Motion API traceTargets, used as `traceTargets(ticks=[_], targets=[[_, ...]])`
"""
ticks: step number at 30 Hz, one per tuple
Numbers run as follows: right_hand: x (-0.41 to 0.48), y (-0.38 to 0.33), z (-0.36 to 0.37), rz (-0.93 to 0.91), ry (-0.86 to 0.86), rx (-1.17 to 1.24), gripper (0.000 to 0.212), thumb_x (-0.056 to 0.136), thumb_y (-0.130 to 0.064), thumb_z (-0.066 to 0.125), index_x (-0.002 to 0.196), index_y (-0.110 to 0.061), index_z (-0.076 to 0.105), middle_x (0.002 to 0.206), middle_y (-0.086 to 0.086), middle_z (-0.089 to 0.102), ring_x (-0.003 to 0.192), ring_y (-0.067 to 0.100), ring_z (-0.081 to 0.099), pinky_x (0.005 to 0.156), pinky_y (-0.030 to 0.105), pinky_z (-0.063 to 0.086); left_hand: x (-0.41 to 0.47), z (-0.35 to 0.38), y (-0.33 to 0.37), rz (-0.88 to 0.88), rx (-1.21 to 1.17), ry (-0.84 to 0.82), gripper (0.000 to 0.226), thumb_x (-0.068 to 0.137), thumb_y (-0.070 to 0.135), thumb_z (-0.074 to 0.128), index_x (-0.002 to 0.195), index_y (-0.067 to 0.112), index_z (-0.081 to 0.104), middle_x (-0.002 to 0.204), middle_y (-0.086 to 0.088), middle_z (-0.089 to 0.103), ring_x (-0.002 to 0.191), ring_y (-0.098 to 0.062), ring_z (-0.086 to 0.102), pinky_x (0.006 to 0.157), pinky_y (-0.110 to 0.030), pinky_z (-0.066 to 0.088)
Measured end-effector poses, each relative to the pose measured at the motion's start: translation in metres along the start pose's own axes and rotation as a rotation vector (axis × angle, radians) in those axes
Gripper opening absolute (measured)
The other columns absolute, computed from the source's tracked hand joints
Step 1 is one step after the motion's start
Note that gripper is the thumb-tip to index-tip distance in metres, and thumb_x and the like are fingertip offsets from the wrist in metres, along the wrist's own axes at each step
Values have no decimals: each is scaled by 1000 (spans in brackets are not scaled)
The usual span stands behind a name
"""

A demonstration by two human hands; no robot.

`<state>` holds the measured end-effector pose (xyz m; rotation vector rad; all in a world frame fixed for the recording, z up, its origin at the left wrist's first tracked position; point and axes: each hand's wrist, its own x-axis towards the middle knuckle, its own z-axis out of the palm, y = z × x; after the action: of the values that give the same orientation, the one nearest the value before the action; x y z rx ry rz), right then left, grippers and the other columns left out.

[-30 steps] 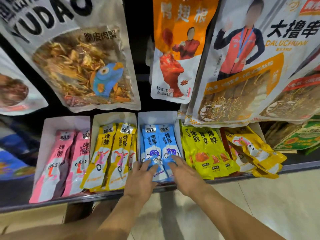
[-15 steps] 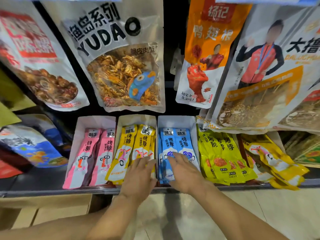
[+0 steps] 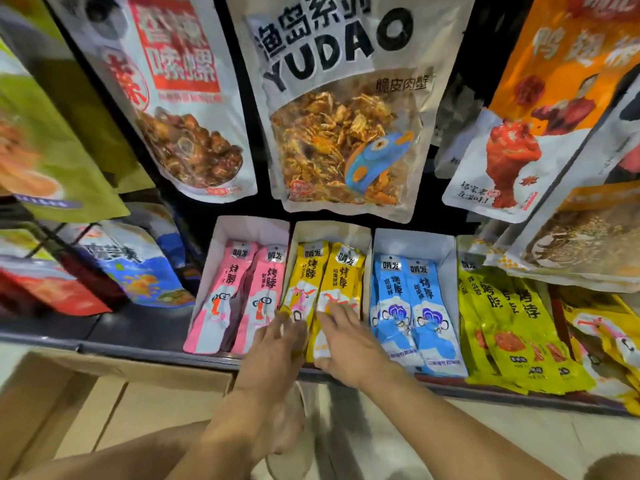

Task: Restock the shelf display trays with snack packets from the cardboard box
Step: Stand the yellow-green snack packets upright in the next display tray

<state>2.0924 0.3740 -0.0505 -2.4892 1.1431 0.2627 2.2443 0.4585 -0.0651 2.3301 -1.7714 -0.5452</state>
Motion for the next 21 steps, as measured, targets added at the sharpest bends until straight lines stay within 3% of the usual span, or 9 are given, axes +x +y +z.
traceTargets(ticks=[4,8,14,18,21], targets=[[3,3,9,18,-18,-43,80,95,-34,63,158,-16,19,168,5,-4,155,30,-7,124,49,20,-1,3,-2,23,-30,6,53,97,35,58,147,38,40,160,3,21,132,-28,38,105,-37,44],[0,10,8,69,11,-39,65,94,-19,57,153,-11,31,167,7,3,155,28,3,122,41,27,2,1,5,28,65,-24,55,98,44,54,148,44,33,159,5,16,133,-24,32,107,-34,41],[-5,10,3,88,-10,-32,64,95,-24,57,153,-14,30,167,6,3,155,25,3,119,41,33,3,4,13,39,118,-23,54,97,46,53,147,46,32,158,4,16,132,-24,31,104,-36,43],[1,-11,-5,145,46,-89,68,90,-27,62,150,-14,32,162,10,18,150,32,16,120,47,27,2,-9,-4,68,85,-31,60,89,48,59,145,44,38,157,5,22,134,-26,29,107,-40,38],[11,-36,-18,123,161,-113,64,89,-27,59,148,-14,36,155,11,32,142,33,29,118,48,27,7,-33,-26,-14,63,-4,64,88,44,59,148,37,37,155,4,29,135,-26,30,110,-41,36]])
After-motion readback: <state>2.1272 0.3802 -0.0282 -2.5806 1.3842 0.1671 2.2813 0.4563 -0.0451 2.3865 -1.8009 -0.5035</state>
